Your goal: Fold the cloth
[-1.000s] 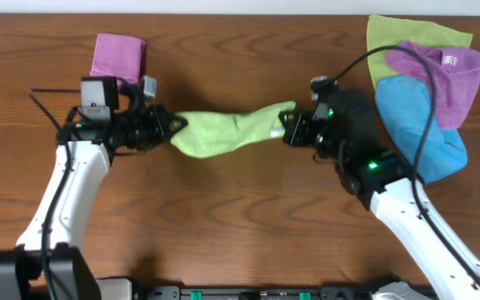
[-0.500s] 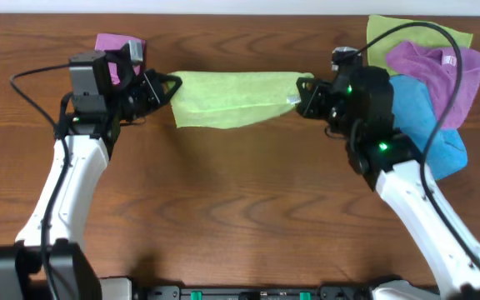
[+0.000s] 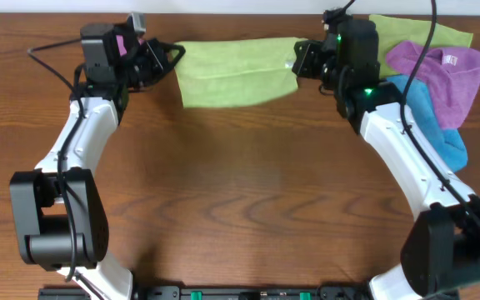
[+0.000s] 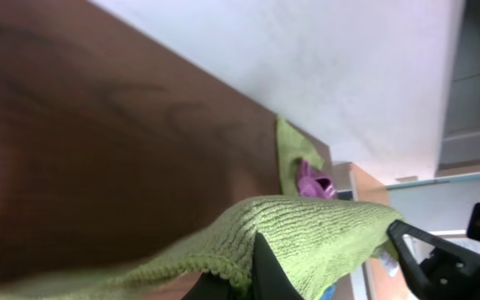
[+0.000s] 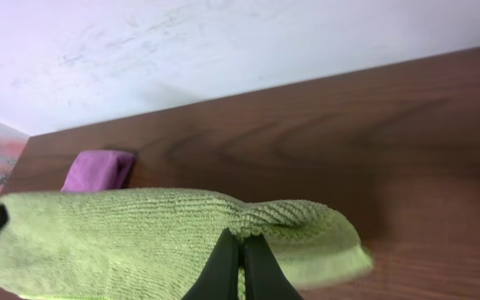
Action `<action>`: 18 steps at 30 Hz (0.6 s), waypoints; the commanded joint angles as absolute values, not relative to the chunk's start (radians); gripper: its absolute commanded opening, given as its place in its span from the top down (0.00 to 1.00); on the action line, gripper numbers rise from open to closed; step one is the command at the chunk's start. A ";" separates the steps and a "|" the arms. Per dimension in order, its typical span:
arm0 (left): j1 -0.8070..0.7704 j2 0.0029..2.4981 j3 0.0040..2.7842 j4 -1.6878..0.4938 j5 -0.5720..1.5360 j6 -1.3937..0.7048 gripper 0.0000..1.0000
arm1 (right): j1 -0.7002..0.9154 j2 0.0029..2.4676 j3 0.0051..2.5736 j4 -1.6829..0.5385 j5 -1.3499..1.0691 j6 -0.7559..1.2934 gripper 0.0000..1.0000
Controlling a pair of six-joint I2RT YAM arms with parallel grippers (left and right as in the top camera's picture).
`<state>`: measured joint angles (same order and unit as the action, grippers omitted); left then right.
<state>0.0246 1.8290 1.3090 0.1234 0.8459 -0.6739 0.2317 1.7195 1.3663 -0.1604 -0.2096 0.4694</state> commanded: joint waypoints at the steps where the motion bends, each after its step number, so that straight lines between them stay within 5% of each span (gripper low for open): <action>1: 0.033 1.829 1.351 0.110 0.889 -0.670 0.94 | 0.219 1.711 1.407 -0.196 -0.191 0.427 0.99; 18: 0.032 1.829 1.350 -0.667 0.743 -0.175 0.94 | 0.243 1.711 1.405 -0.713 -0.191 0.357 0.99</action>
<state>0.0204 1.8294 1.3449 -0.6273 0.8299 -0.3065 0.2359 1.7195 1.3937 -0.6865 -0.2356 0.3801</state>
